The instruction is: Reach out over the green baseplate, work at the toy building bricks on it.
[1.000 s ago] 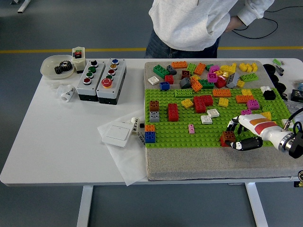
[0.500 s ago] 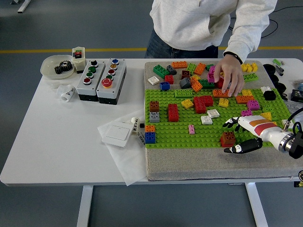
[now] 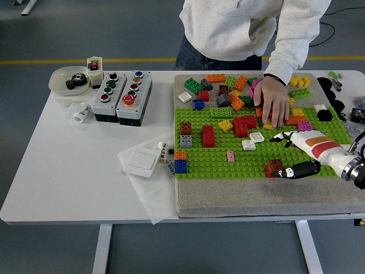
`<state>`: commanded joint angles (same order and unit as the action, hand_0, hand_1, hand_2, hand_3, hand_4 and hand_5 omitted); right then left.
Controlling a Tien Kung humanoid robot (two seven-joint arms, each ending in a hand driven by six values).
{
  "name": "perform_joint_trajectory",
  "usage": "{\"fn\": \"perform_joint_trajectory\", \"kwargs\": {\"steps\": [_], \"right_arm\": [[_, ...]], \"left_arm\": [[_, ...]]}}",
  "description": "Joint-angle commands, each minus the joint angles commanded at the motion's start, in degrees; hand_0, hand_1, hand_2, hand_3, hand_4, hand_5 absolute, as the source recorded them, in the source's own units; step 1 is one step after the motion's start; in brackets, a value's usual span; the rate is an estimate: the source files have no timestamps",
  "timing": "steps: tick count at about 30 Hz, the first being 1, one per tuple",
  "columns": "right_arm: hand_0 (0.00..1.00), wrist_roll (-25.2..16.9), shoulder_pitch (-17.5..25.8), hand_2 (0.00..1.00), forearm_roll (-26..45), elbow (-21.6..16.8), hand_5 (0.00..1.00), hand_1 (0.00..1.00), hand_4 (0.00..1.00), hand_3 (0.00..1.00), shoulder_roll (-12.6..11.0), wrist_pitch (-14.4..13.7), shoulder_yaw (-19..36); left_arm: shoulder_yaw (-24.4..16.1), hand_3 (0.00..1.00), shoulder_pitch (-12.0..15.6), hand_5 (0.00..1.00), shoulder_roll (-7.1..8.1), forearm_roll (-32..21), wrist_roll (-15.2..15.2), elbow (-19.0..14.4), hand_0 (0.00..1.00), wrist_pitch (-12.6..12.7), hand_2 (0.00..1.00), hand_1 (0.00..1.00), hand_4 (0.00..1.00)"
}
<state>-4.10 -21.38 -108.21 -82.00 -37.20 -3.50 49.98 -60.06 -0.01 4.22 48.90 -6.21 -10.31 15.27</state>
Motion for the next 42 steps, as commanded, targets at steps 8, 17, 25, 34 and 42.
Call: {"fn": "perform_joint_trajectory", "kwargs": {"steps": [8, 17, 25, 34, 42], "right_arm": [[0.602, 1.1, 3.2, 0.730, 0.3, -5.6, 0.528, 0.632, 0.998, 0.779, -1.3, 0.4, 1.3], [0.645, 1.6, 5.5, 0.718, 1.4, -8.3, 0.534, 0.643, 0.998, 0.740, -1.7, 1.0, 1.1], [0.684, 1.7, 6.1, 0.728, 2.4, -9.3, 0.532, 0.666, 0.998, 0.692, -1.7, 1.3, 1.4], [0.691, 1.7, 6.3, 0.722, 2.7, -10.0, 0.541, 0.669, 0.988, 0.667, -1.8, 1.2, 2.0], [0.691, 1.9, 6.4, 0.721, 2.7, -10.2, 0.542, 0.666, 0.984, 0.667, -2.0, 1.7, 1.4]], "left_arm": [[-0.4, 0.771, 0.3, 0.697, 0.05, 0.8, -0.2, 0.0, 0.767, -0.1, 0.856, 0.813, 0.794], [-0.9, 0.771, 0.7, 0.696, 0.03, 1.5, -0.4, 0.0, 0.765, -0.2, 0.856, 0.813, 0.794], [-0.6, 0.770, 0.5, 0.697, 0.08, 1.4, -0.3, 0.0, 0.765, -0.2, 0.856, 0.813, 0.793], [-0.2, 0.772, 0.2, 0.696, 0.12, 0.9, -0.2, 0.0, 0.765, -0.2, 0.857, 0.813, 0.793], [-0.1, 0.773, 0.1, 0.696, 0.13, 0.7, -0.2, 0.0, 0.765, -0.3, 0.856, 0.812, 0.793]]}}
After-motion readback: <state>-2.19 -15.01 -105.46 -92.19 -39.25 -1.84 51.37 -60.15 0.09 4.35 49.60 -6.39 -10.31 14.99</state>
